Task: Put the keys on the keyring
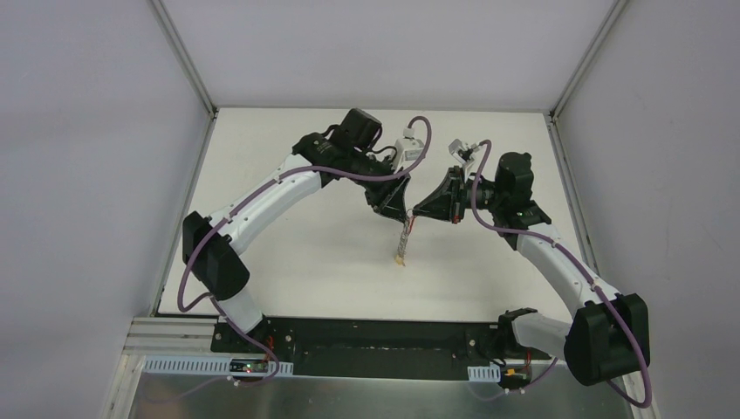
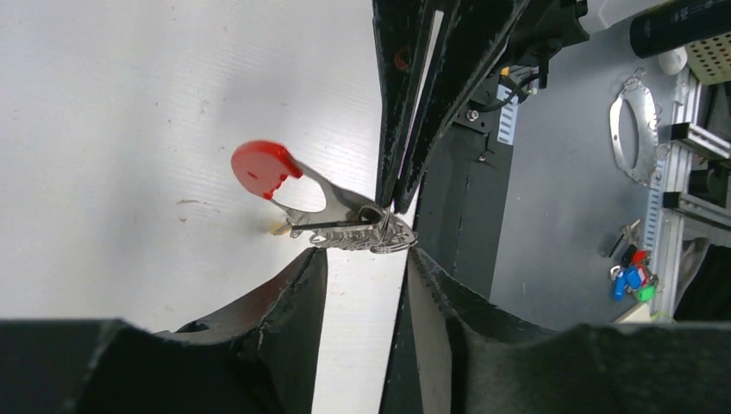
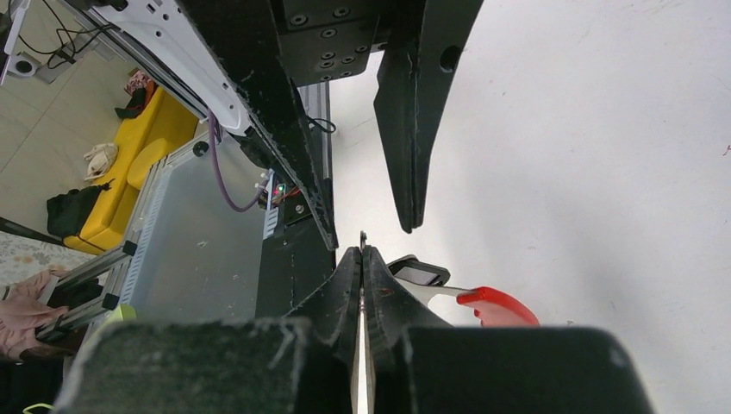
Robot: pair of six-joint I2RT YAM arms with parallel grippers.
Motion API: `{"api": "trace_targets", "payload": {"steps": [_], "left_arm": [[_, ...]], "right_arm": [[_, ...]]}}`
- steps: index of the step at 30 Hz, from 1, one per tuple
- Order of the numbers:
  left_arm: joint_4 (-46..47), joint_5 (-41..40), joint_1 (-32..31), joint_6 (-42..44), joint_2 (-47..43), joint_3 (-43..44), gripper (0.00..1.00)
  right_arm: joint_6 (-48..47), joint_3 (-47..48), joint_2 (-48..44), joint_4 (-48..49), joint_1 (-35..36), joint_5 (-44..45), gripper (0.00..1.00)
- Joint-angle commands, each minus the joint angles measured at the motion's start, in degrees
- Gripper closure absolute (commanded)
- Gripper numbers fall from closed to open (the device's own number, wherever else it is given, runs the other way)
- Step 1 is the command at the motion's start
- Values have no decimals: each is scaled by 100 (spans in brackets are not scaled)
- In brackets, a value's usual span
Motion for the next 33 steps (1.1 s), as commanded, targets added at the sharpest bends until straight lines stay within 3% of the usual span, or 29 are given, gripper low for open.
{"api": "trace_targets", "payload": {"steps": [1, 5, 9, 23, 33], "left_arm": [[377, 142, 101, 400, -464, -306, 57], [516, 206, 120, 566, -525, -493, 47], [491, 177, 128, 776, -483, -499, 45], [879, 238, 278, 675, -420, -756, 50], [1426, 457, 234, 161, -248, -1044, 54]], "right_arm": [[89, 286, -43, 256, -44, -246, 100], [144, 286, -12, 301, -40, -264, 100], [158, 287, -16, 301, -51, -284, 100], [189, 282, 1, 316, -78, -366, 100], [236, 296, 67, 363, -82, -346, 100]]}}
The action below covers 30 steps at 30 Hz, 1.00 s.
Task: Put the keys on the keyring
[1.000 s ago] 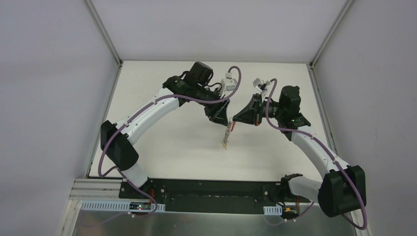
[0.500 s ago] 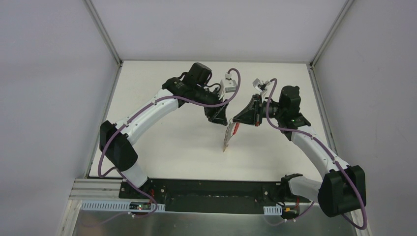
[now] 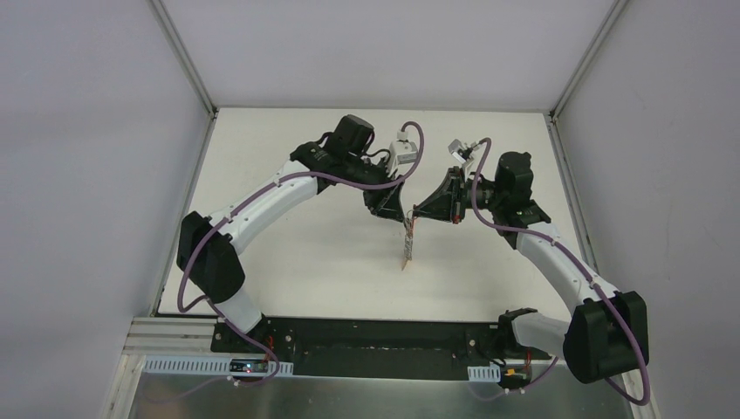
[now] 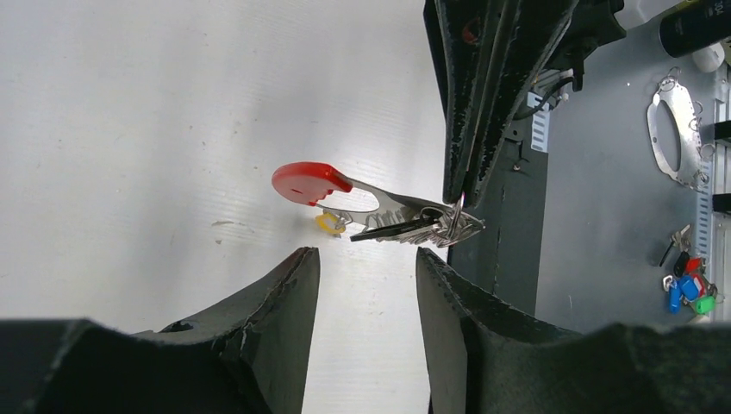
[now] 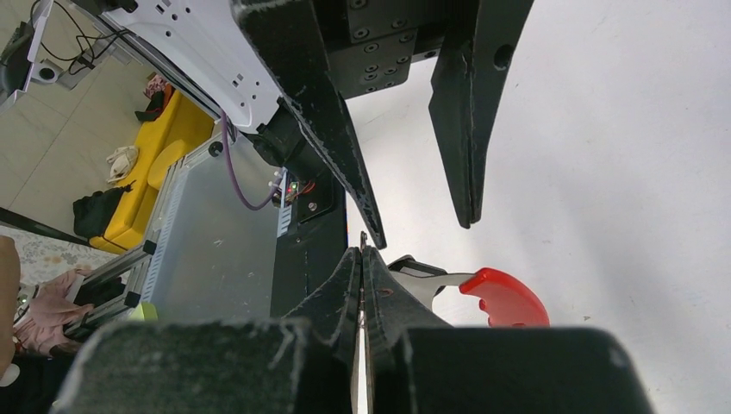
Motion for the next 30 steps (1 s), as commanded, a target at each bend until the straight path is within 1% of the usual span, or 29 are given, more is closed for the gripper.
{"api": "trace_targets", "payload": {"steps": [1, 9, 17, 30], "left_arm": [[425, 298, -7, -275, 58, -116, 54], [688, 437, -37, -502, 154, -142, 54], [1170, 890, -37, -851, 85, -499, 54], [1224, 1084, -29, -854, 54, -620, 55]], "right_arm": [[39, 302, 8, 353, -24, -192, 100], [41, 304, 41, 358, -35, -197, 100], [32, 313, 90, 360, -76, -215, 100], [41, 330, 108, 360, -144, -234, 100]]}}
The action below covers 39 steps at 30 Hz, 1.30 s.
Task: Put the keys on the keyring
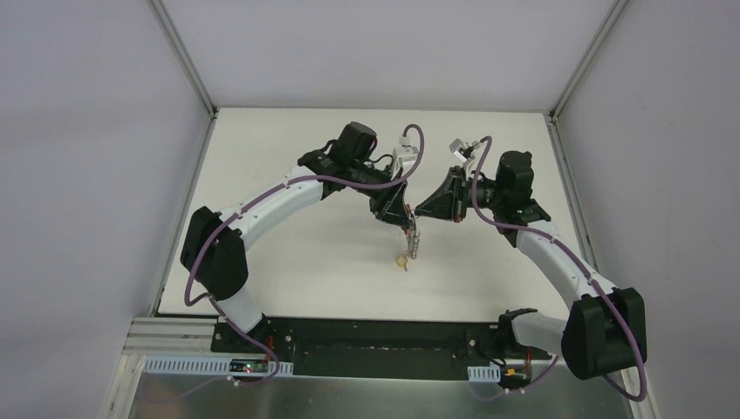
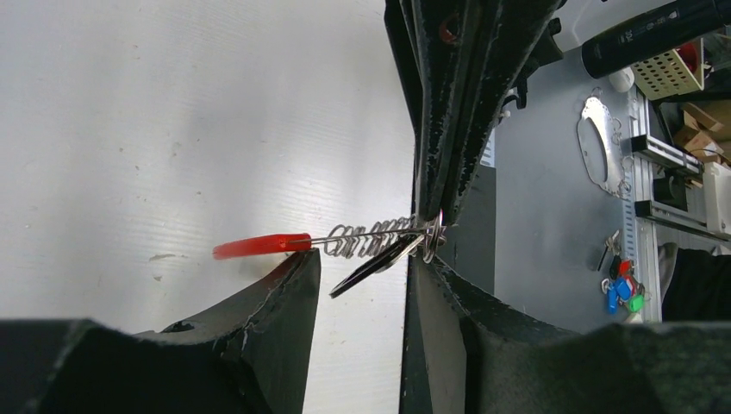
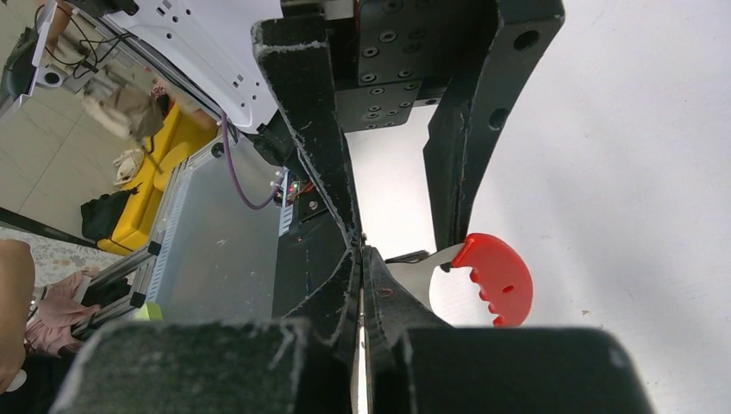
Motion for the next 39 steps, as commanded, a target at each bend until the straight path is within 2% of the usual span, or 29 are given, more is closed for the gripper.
{"api": "trace_targets", "payload": {"steps": [1, 9, 18, 29, 31, 34, 39], "left_arm": [[220, 327, -12, -38, -110, -62, 55], [457, 407, -13, -250, -86, -118, 59], [656, 488, -13, -500, -40, -208, 74], [399, 444, 63, -382, -53, -133, 85], [385, 448, 90, -382, -60, -109, 89], [338, 483, 116, -382, -71, -43, 100], [93, 545, 202, -382, -71, 139, 100]], "right_arm": [[-3, 335, 11, 325, -45, -117, 100], [11, 341, 22, 319, -62, -110, 100], [10, 336, 22, 321, -112, -99, 100], [10, 310, 5, 317, -134, -100, 100], [11, 302, 9, 317, -142, -98, 100], [2, 302, 13, 313, -155, -76, 100], [-228, 229, -64, 204, -156, 155, 100]]}}
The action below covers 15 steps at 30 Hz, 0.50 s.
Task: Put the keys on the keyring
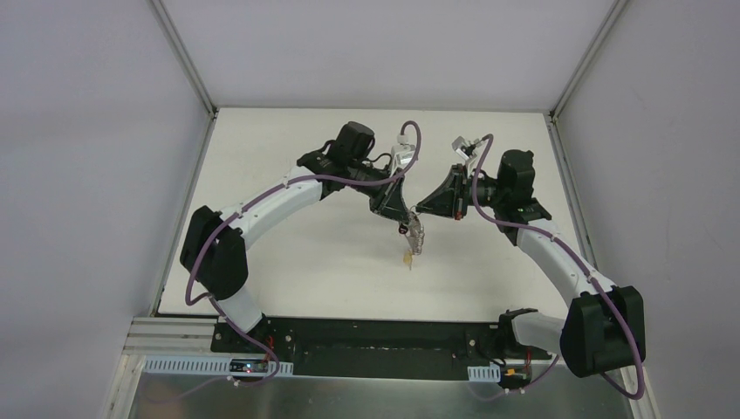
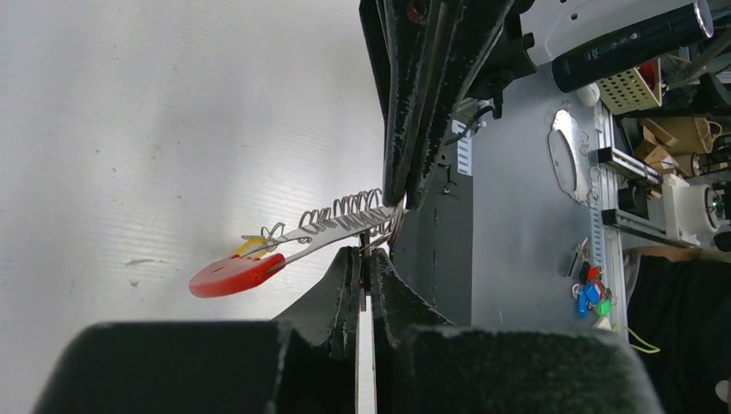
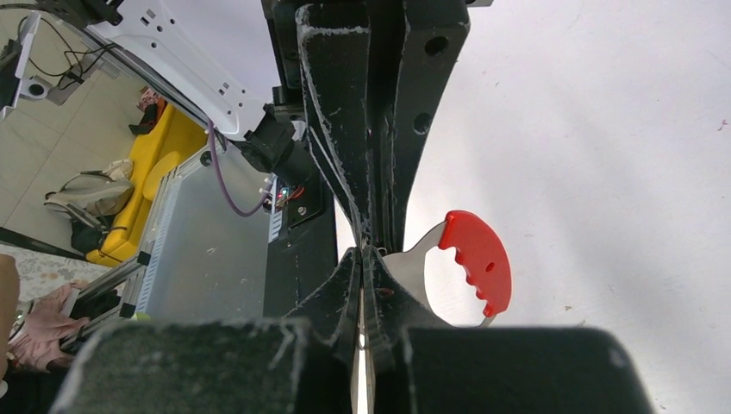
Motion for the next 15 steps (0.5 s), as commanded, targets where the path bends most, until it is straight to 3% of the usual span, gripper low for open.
{"api": "trace_targets", "payload": {"steps": [1, 9, 15], "left_arm": [[-302, 252, 135, 38, -76, 316, 100], [-679, 179, 185, -81, 61, 811, 100], [-1139, 12, 185, -306, 580, 1733, 100]], "right_arm": [[-356, 197, -163, 63, -50, 176, 100], [-752, 172, -155, -212, 4, 613, 100], [-695, 211, -163, -225, -12, 807, 89]]}}
